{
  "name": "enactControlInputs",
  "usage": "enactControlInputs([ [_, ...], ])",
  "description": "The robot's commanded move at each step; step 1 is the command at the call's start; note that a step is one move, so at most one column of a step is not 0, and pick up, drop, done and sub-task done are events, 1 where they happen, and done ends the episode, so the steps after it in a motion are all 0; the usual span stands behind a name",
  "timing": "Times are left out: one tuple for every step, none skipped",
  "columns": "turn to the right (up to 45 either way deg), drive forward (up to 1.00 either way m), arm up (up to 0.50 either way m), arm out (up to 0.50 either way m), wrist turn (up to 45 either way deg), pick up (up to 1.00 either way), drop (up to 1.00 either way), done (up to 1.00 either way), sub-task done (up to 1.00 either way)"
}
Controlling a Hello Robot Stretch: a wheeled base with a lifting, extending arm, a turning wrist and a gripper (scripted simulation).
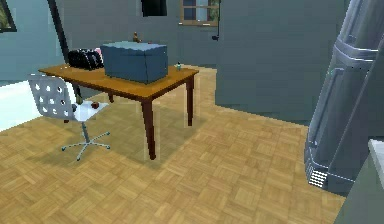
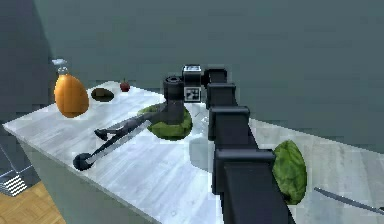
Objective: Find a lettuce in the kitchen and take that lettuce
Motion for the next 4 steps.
enactControlInputs([
  [0.0, 0.00, 0.00, 0.00, 45.0, 0.00, 0.00, 0.00, 0.00],
  [0.0, 0.00, 0.00, 0.00, 33.0, 0.00, 0.00, 0.00, 0.00],
  [0.0, 0.00, 0.00, 0.00, 0.0, 1.00, 0.00, 0.00, 0.00],
  [0.0, 0.00, 0.00, 0.00, 0.0, 0.00, 0.00, 1.00, 0.00],
])
